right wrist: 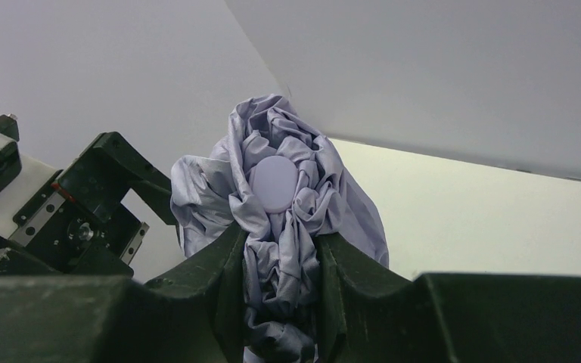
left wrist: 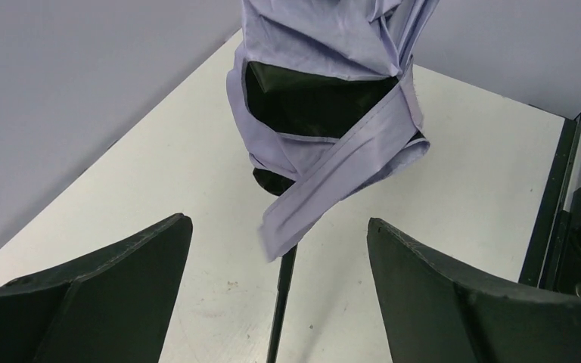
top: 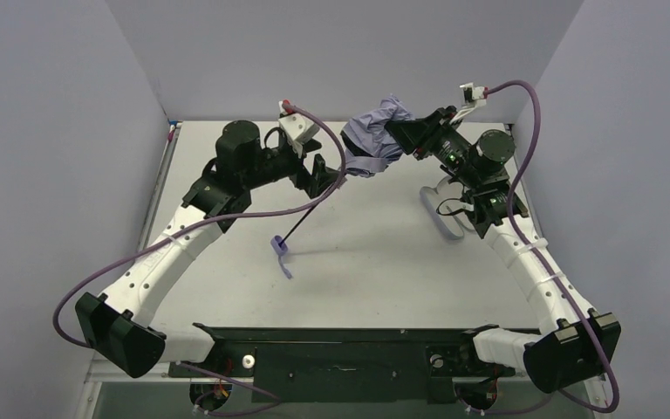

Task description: Open the umbrella

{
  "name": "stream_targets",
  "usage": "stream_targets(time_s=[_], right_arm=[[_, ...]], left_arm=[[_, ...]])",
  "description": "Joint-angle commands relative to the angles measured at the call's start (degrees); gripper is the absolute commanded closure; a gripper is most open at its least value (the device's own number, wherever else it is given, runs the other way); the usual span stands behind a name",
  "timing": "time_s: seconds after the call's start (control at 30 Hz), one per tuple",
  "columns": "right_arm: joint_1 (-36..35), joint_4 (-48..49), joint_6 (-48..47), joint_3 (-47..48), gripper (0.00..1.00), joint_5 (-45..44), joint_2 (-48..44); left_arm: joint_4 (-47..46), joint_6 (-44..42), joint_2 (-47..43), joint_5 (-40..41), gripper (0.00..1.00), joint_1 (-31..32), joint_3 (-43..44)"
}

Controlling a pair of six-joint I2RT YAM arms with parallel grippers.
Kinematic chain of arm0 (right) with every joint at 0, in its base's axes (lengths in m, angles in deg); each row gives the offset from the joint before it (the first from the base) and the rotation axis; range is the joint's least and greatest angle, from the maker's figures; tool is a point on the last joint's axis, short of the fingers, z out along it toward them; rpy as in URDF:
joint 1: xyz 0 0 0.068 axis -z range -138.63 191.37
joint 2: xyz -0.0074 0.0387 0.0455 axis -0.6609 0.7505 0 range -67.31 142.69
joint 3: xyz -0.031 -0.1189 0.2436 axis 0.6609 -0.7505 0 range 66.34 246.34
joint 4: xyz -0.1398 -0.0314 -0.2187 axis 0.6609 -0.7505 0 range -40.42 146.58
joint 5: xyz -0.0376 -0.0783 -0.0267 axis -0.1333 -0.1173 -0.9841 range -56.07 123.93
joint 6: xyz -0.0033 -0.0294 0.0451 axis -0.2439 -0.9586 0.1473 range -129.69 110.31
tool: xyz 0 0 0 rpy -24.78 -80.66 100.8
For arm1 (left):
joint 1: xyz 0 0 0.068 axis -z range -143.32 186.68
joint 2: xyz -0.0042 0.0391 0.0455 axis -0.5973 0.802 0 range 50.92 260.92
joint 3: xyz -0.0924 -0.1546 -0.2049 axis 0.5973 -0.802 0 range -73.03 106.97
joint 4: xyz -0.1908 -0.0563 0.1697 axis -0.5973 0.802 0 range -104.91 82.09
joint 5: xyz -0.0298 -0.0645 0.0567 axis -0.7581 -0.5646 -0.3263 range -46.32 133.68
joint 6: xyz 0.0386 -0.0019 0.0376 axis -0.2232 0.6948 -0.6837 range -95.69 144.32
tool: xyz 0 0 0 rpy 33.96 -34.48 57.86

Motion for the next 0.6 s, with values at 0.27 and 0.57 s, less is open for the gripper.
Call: stream_targets(time_s=[0.27,0.57], right_arm=[[1.0,8.1,-9.9,6.7,1.0,7.5,1.7],[0.8,11.4,-4.1,7.2,1.0,12.0,2.9]], left_arm=[[-5.3,-1.5,-1.0,-5.1,0.04,-3.3,-3.9],[-2.8,-13.4,2.1,-12.5,0.17,-3.1,-4.0]])
